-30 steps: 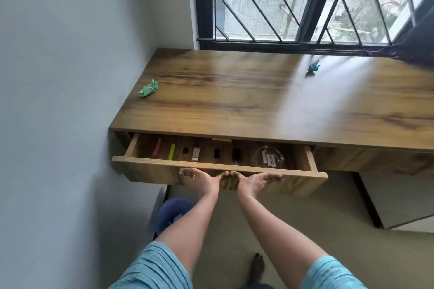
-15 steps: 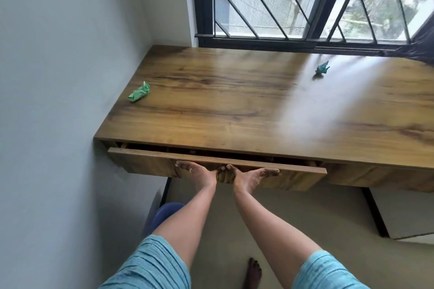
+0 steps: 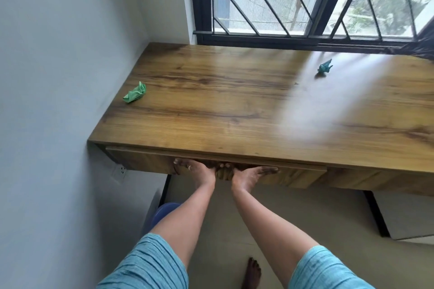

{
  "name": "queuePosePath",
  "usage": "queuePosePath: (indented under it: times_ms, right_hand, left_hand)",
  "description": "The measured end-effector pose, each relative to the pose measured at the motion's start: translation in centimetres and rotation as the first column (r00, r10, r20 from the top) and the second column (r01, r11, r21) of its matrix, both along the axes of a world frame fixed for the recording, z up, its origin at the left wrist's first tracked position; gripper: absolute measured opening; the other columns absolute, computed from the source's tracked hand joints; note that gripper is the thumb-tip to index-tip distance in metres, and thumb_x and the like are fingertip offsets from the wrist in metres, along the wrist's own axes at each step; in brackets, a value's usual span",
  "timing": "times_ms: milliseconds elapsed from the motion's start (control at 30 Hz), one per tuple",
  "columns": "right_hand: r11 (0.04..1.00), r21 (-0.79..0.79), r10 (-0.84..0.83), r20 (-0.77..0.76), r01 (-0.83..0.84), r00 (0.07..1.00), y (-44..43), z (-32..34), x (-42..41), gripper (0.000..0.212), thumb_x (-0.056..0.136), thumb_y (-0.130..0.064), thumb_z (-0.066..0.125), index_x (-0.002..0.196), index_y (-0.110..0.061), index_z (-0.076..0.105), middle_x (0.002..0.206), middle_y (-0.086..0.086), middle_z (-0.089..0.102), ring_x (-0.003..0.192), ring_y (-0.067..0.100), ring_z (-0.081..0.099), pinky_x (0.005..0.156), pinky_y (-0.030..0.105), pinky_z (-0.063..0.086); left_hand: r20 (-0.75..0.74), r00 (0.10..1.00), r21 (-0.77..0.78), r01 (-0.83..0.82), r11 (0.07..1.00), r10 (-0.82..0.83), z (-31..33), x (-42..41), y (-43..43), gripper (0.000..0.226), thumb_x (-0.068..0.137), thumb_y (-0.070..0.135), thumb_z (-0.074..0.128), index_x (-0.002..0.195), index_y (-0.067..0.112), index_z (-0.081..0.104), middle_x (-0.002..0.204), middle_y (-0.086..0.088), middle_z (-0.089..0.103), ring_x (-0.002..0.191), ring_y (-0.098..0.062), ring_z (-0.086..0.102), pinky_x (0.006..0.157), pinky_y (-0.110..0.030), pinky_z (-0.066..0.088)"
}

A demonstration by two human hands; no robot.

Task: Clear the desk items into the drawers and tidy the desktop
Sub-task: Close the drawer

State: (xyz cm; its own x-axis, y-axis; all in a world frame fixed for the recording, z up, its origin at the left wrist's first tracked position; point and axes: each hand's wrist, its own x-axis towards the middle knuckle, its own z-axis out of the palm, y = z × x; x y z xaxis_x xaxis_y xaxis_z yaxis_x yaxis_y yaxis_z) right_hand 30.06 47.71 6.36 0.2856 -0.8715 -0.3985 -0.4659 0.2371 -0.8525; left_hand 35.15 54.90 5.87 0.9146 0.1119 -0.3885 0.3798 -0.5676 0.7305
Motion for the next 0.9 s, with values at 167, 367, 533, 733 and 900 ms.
queuePosePath:
  times_ms: [167,367,533,733,900]
  right_hand:
    - [0.999,-0.023,0.03,-0.002,-0.03,1.0,0.3,1.8,-0.8,0.134,0.066,-0.028,0.083,0.142,0.009,-0.021,0.154,0.02,-0.023,0.146,0.024,-0.01,0.111,0.018,0.008]
    - [0.951,-0.291,0.087,-0.066,-0.102,0.994,1.0,3.8,-2.1,0.107,0.084,-0.03,0.068,0.145,0.005,-0.012,0.155,0.018,-0.019,0.146,0.027,-0.01,0.117,0.026,0.007]
    - [0.847,-0.504,0.136,-0.105,-0.17,0.985,-1.9,6.4,-2.2,0.082,0.09,-0.021,0.06,0.148,0.004,0.007,0.157,0.017,-0.008,0.147,0.029,-0.004,0.117,0.031,0.013]
    - [0.798,-0.541,0.185,-0.199,-0.265,0.962,-11.1,8.7,-0.7,0.066,0.092,-0.02,0.055,0.145,0.002,0.021,0.155,0.019,0.015,0.145,0.03,0.014,0.116,0.035,0.021]
    - [0.798,-0.543,0.155,-0.234,-0.261,0.96,-21.6,9.4,2.1,0.032,0.089,-0.017,0.058,0.115,0.001,0.057,0.117,0.02,0.06,0.111,0.032,0.056,0.092,0.034,0.045]
  left_hand:
    - [-0.047,0.999,-0.047,-0.014,0.999,0.012,2.1,-0.6,0.1,0.101,0.077,0.012,0.077,0.147,-0.005,0.007,0.137,-0.024,0.048,0.122,-0.035,0.053,0.098,-0.038,0.043]
    - [0.086,0.99,0.327,0.075,0.942,-0.108,6.0,-3.2,-0.1,0.033,0.095,0.028,0.046,0.101,0.005,0.068,0.101,-0.015,0.07,0.094,-0.032,0.067,0.08,-0.037,0.056]
    - [0.25,0.911,0.287,0.253,0.924,-0.328,9.7,-3.3,-4.1,0.036,0.094,0.029,0.041,0.096,0.008,0.07,0.097,-0.014,0.071,0.091,-0.031,0.066,0.075,-0.034,0.051]
    - [0.358,0.826,0.252,0.363,0.897,-0.435,11.7,-1.3,-12.0,0.032,0.095,0.026,0.044,0.104,0.006,0.067,0.104,-0.016,0.07,0.097,-0.033,0.065,0.078,-0.034,0.05]
    - [0.382,0.757,0.196,0.493,0.847,-0.529,11.6,2.7,-22.5,0.034,0.092,0.019,0.046,0.123,0.011,0.057,0.117,-0.013,0.065,0.11,-0.031,0.059,0.088,-0.034,0.047]
